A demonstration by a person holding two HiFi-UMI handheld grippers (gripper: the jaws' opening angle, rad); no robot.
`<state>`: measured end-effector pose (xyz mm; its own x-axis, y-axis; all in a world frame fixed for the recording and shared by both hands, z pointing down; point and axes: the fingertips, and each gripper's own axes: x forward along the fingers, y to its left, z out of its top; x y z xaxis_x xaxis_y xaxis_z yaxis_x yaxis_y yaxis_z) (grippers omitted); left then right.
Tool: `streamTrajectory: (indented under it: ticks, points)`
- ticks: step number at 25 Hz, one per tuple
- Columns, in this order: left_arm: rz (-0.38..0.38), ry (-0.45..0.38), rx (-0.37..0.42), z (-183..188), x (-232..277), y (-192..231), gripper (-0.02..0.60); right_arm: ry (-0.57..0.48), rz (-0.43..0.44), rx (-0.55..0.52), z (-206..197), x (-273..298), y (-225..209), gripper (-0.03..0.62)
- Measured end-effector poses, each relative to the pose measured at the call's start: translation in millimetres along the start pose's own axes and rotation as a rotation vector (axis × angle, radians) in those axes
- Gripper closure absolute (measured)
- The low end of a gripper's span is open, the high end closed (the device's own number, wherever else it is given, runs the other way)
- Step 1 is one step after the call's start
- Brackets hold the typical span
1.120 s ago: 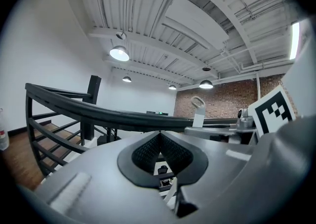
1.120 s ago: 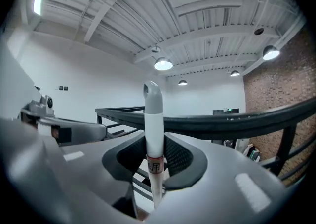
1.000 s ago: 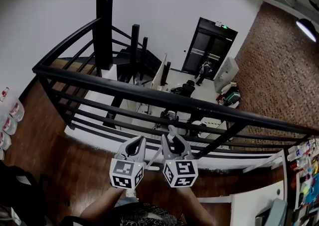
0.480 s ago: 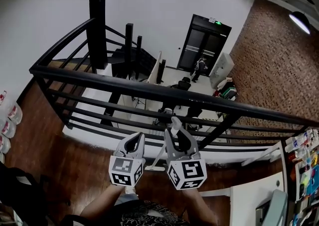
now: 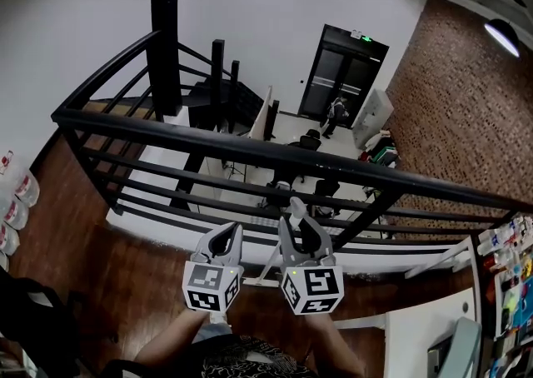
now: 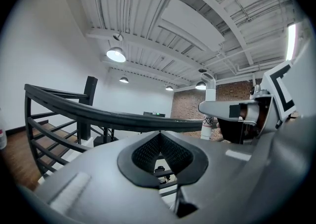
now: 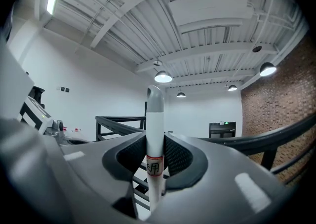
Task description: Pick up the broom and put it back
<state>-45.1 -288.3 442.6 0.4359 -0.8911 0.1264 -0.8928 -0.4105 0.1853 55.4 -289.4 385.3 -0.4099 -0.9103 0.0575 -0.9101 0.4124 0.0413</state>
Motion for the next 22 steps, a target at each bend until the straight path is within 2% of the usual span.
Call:
streamTrajectory:
  ticks: [9, 22]
  points:
    - [0.016, 0.018, 0.004, -4.3, 9.3, 18.0, 0.578, 0.042, 0.009, 0.034, -36.4, 33.5, 4.7, 0.497]
    - [-0.014, 0.061, 0.035, -6.0, 47.9, 52.1, 0.578, 0.124, 0.033, 0.078, -95.5, 103.9, 15.2, 0.497]
